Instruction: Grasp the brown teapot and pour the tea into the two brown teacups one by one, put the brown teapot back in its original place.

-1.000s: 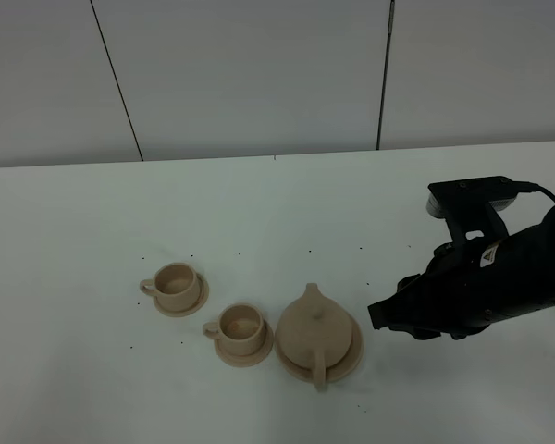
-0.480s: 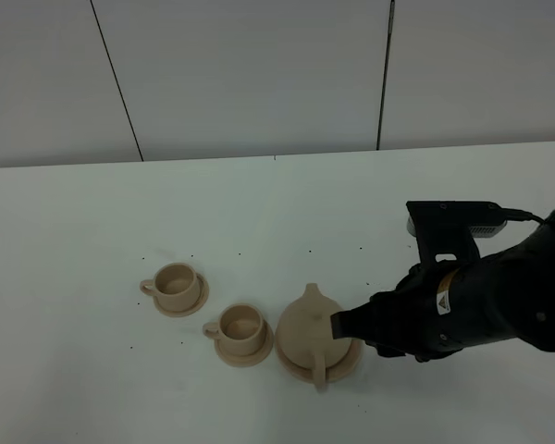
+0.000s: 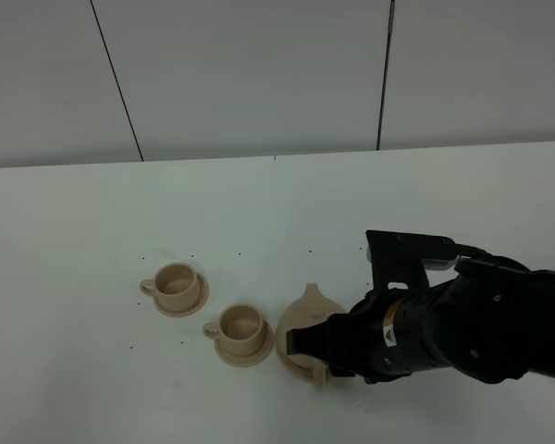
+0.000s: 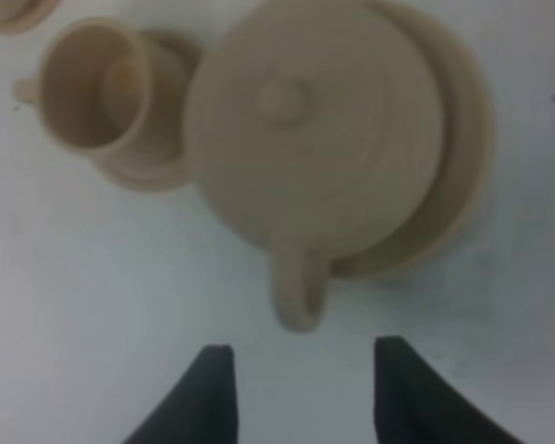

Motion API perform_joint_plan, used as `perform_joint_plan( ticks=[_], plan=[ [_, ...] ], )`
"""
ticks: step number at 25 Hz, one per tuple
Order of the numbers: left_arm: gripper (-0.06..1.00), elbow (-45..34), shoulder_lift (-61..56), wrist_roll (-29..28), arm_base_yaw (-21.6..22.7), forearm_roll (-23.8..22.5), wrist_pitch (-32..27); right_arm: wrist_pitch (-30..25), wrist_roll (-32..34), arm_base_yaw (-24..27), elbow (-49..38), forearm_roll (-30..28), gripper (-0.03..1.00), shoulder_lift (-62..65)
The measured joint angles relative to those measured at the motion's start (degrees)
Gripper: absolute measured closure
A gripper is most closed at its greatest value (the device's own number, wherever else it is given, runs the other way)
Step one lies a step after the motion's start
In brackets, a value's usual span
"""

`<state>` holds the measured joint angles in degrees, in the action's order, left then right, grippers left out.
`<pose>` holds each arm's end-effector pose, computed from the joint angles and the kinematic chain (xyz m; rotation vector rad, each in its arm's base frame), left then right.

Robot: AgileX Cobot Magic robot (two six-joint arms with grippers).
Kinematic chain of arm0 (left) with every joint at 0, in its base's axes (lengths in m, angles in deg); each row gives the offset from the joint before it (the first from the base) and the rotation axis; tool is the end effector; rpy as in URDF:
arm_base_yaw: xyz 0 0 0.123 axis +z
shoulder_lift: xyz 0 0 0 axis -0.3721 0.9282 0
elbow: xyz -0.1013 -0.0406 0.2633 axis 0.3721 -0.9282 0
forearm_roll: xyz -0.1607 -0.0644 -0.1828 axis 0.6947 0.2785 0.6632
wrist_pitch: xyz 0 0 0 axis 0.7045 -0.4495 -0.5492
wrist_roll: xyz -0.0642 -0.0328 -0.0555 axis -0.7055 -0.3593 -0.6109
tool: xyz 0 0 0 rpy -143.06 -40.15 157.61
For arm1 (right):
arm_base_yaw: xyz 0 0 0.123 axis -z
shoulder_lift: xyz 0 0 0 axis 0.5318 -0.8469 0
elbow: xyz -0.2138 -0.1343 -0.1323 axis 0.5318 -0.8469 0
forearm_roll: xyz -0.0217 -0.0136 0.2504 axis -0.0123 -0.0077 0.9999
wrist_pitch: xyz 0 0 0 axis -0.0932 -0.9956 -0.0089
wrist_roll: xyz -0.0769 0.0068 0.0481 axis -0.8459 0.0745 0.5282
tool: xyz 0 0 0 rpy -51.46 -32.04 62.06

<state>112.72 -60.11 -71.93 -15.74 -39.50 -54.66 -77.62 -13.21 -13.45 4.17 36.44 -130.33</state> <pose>-0.0055 -0.0112 0.2802 0.0302 2.0143 -0.0098 0.2323 0.2362 0.1990 -0.1773 2.6302 0.5382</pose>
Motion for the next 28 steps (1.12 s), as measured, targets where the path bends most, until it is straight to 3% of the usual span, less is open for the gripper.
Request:
perform_joint_plan(
  ticks=[28],
  plan=[
    [0.70,0.00,0.00,0.00,0.00,-0.33,0.00,6.22,1.84,-1.04,0.47,-0.27,0.62,-7.32]
  ],
)
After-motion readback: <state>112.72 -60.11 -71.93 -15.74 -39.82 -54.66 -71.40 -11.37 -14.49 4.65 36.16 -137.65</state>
